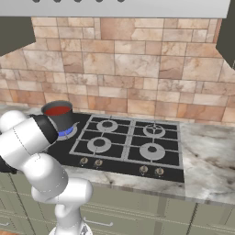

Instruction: Wait until the marinara sauce is simmered to a deep red color and then turn off the stove.

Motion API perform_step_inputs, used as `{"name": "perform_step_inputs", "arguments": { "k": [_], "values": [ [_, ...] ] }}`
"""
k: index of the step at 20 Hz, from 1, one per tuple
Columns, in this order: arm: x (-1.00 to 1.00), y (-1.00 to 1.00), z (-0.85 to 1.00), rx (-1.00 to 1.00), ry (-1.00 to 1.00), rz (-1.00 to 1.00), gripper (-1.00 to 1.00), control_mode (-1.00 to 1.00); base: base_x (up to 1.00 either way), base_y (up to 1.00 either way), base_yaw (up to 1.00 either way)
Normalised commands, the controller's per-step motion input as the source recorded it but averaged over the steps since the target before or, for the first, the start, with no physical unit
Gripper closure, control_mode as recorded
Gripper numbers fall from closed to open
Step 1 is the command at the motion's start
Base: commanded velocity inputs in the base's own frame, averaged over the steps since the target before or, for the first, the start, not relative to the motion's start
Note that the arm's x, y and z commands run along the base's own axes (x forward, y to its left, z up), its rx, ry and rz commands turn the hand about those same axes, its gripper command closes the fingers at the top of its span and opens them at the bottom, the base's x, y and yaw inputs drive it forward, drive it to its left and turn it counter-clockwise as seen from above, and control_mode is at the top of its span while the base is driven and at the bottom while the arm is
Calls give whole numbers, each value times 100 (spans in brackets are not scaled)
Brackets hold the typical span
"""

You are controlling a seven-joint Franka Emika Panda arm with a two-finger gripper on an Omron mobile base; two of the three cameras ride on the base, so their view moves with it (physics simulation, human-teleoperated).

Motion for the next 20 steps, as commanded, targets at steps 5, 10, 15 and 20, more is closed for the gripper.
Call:
{"name": "perform_step_inputs", "arguments": {
  "k": [5,10,15,20],
  "values": [
    [0,0,0,0,0,0,100,-100,0,0,0],
    [0,0,0,0,0,0,100,-100,0,0,0],
    [0,0,0,0,0,0,100,-100,0,0,0],
    [0,0,0,0,0,0,100,-100,0,0,0]
  ]
}}
